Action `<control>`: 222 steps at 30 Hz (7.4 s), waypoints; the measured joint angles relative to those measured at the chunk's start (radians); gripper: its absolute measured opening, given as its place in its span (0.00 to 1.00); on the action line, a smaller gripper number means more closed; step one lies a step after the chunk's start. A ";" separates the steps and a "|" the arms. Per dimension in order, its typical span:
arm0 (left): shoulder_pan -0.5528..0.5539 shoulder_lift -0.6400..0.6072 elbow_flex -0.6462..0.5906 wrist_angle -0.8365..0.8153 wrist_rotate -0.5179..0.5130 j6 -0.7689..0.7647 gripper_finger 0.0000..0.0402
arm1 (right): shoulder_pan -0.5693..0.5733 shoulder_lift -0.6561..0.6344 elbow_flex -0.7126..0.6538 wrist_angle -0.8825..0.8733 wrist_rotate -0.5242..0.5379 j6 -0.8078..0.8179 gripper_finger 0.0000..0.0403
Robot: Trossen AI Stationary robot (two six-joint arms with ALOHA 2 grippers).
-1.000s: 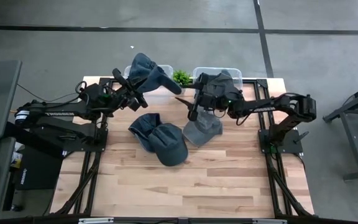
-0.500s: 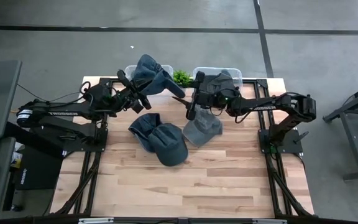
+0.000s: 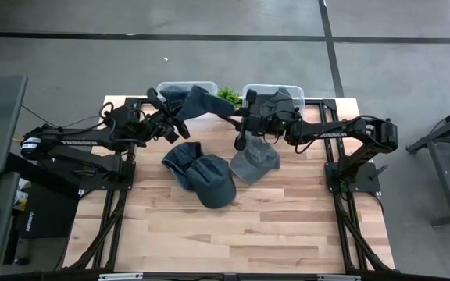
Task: Pick & Place hat
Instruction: Put the right blue cap into the left transparent bin, then put the bottom blue cap into the left transparent bin
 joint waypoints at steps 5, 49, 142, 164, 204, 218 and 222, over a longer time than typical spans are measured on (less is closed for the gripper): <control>0.000 0.000 0.000 -0.016 -0.014 -0.003 0.08 | -0.001 0.000 0.000 -0.013 0.011 0.006 0.02; 0.000 -0.232 0.001 -0.563 -0.375 -0.710 0.68 | -0.105 -0.003 0.000 -0.161 0.242 -0.291 0.01; 0.635 -0.421 -0.268 -0.670 -0.025 -2.089 0.56 | -0.242 0.404 0.495 -0.534 0.034 -1.137 0.01; 0.635 -0.421 -0.267 -0.670 -0.026 -2.089 0.56 | -0.243 0.455 0.494 -0.485 0.072 -1.049 0.16; 0.635 -0.421 -0.267 -0.692 0.093 -1.981 0.56 | -0.190 0.455 0.495 -0.490 0.287 -0.926 0.43; 0.635 -0.453 -0.266 -0.699 0.239 -1.931 0.56 | -0.109 0.454 0.495 -0.463 0.434 -0.917 0.43; 0.635 -0.473 -0.266 -0.705 0.243 -1.931 0.56 | -0.108 0.454 0.495 -0.463 0.457 -0.832 0.43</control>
